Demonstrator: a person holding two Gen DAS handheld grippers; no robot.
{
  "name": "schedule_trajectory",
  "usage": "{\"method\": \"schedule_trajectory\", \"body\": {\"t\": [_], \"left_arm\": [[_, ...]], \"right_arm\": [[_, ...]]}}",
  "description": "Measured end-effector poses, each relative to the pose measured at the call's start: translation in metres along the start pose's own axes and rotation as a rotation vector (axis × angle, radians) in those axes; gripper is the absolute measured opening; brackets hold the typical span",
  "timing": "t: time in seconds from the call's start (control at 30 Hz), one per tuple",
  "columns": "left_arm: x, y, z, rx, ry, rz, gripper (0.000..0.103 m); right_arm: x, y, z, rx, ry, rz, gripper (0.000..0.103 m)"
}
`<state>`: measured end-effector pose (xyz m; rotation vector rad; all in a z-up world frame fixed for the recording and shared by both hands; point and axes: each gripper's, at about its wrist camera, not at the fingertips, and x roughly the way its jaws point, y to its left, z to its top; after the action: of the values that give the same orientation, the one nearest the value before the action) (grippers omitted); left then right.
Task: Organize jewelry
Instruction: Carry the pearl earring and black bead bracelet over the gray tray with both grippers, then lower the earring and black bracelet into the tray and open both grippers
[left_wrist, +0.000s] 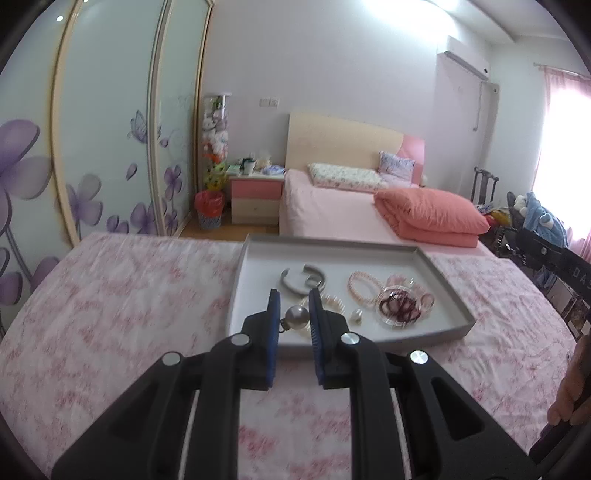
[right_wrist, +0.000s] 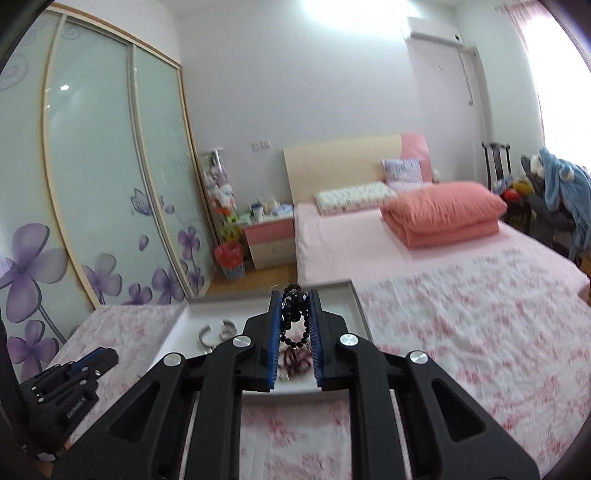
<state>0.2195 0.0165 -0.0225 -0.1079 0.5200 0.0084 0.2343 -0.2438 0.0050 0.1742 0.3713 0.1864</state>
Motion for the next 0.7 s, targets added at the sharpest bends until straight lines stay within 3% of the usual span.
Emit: {"method": "schedule_trajectory", "body": {"t": [0.7], "left_arm": [[0.040, -0.023, 0.028, 0.075, -0.063, -0.042, 0.016]], "right_arm": [[0.030, 0.017, -0.004, -0.033, -0.018, -0.010, 0.015]]}}
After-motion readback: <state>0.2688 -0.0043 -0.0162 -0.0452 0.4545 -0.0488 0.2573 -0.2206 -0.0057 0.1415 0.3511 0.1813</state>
